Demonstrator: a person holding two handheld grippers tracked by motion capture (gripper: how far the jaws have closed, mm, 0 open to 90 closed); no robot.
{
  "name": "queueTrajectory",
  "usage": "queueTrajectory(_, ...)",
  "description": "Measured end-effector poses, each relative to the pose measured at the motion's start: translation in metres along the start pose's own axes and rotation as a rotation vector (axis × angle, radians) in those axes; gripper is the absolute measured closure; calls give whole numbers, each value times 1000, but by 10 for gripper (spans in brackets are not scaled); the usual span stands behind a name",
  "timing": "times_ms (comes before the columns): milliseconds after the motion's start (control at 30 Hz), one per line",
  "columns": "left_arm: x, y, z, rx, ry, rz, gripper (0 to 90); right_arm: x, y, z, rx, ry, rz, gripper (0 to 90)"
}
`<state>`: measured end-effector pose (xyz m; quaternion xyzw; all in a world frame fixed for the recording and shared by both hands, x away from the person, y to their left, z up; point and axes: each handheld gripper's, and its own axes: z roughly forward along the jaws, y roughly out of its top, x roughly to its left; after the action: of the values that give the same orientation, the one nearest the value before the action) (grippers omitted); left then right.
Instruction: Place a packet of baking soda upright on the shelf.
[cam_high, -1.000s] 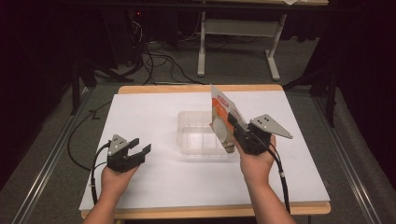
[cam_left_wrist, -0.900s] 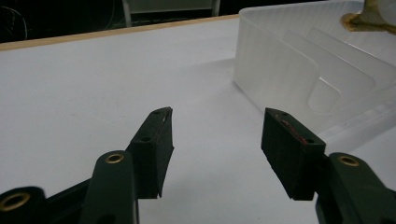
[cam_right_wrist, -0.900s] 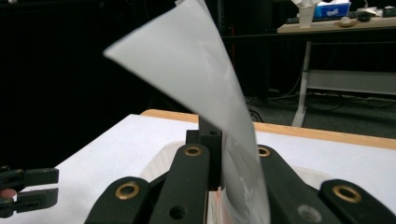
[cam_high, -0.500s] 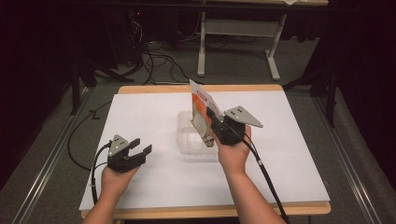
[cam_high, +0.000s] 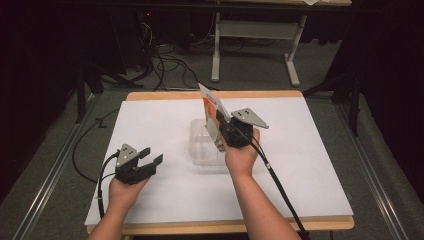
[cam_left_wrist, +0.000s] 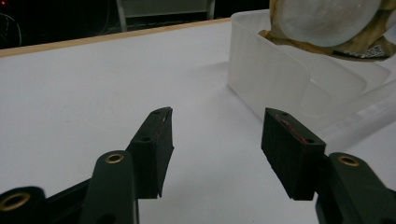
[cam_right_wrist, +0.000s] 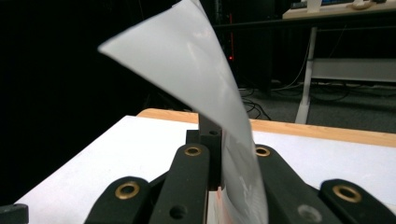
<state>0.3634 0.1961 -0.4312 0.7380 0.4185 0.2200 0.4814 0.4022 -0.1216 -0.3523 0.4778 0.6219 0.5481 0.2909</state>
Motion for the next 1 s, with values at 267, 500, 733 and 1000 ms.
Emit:
queueTrajectory(267, 2, 0, 1, -1, -4, -1, 440, 7, -6, 13, -3, 5, 20, 900)
queueTrajectory(500, 2, 1, 2, -1, -8, 4, 440, 12, -9, 15, 1, 21, 37, 900)
queueTrajectory(733, 2, 1, 0, -1, -11, 4, 440, 18, -11, 18, -1, 30, 29, 900)
queueTrajectory(1000, 2, 1, 0, -7, -13, 0, 440, 14, -24, 23, 28, 20, 26, 900)
